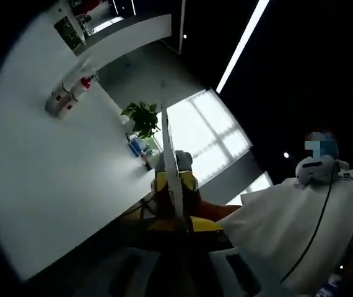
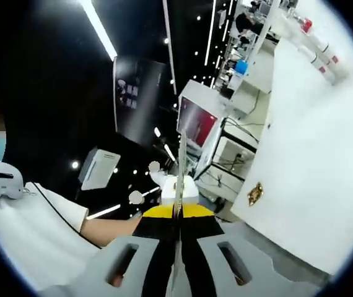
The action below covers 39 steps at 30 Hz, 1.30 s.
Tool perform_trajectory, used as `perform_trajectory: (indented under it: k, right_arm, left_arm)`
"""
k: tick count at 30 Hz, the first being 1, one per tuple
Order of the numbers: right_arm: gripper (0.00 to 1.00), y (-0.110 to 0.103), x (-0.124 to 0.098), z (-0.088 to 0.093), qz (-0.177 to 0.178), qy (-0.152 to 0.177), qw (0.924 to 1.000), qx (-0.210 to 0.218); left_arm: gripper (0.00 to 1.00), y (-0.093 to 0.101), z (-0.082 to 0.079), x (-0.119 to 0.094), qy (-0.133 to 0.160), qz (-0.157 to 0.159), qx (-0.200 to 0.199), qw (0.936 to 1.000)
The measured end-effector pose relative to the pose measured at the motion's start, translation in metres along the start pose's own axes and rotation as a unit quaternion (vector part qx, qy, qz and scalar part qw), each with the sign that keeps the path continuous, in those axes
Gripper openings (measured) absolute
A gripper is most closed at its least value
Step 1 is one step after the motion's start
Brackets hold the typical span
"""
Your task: Arrange the skincare products in the storage area until every visible bottle or jar stands upright without overlapping.
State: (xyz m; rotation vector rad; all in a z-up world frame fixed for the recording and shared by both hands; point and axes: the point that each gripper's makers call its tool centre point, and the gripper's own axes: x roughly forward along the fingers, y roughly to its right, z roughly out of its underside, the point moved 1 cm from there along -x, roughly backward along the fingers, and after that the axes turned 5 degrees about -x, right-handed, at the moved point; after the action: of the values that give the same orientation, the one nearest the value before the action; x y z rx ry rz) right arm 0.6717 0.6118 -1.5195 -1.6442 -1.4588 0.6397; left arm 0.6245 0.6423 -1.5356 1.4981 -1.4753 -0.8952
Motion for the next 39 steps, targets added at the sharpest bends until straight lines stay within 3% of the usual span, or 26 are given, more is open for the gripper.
perform_trajectory:
  k: [2, 4, 12, 15, 18, 22, 27, 31, 33, 36, 39]
  right_arm:
    - [0.0, 0.0, 0.002, 0.002, -0.001, -0.005, 1.0, 0.001]
    - [0.0, 0.0, 0.004, 0.003, 0.007, -0.007, 0.9998, -0.018]
    - [0.04, 0.007, 0.004, 0.004, 0.026, -0.015, 0.9984, -0.048]
    - [0.07, 0.014, 0.003, 0.002, 0.056, -0.019, 0.9943, -0.089]
    - [0.12, 0.019, 0.0, -0.002, 0.091, -0.018, 0.9864, -0.136]
    - [0.25, 0.017, 0.0, -0.006, 0.112, -0.015, 0.9767, -0.183]
    - [0.31, 0.023, 0.002, 0.003, 0.145, -0.058, 0.9575, -0.242]
    - [0.45, 0.027, 0.003, 0.011, 0.165, -0.088, 0.9429, -0.275]
    - [0.46, 0.026, 0.004, 0.013, 0.162, -0.091, 0.9452, -0.268]
    - [0.41, 0.024, 0.0, 0.008, 0.149, -0.061, 0.9672, -0.197]
    - [0.25, 0.024, -0.01, -0.01, 0.12, -0.004, 0.9866, -0.11]
  left_arm:
    - [0.02, -0.003, 0.002, -0.002, -0.01, -0.006, -0.031, 0.9995]
    - [0.01, -0.004, 0.001, -0.003, -0.009, -0.009, -0.016, 0.9998]
    - [0.0, -0.005, 0.001, -0.003, -0.009, -0.013, -0.026, 0.9995]
    - [0.0, -0.007, -0.002, -0.004, -0.003, -0.018, -0.028, 0.9994]
    - [0.0, -0.006, -0.005, -0.002, 0.008, -0.02, -0.031, 0.9993]
    - [0.0, -0.004, -0.006, 0.001, 0.016, -0.026, -0.028, 0.9991]
    - [0.0, -0.009, -0.009, -0.002, 0.017, -0.03, -0.03, 0.999]
    - [0.0, -0.01, -0.01, -0.002, 0.022, -0.039, -0.025, 0.9987]
    - [0.0, -0.009, -0.01, 0.001, 0.024, -0.041, -0.024, 0.9986]
    - [0.0, -0.012, -0.012, -0.006, 0.02, -0.039, -0.016, 0.9989]
    - [0.0, -0.011, -0.01, -0.006, 0.014, -0.032, -0.01, 0.9993]
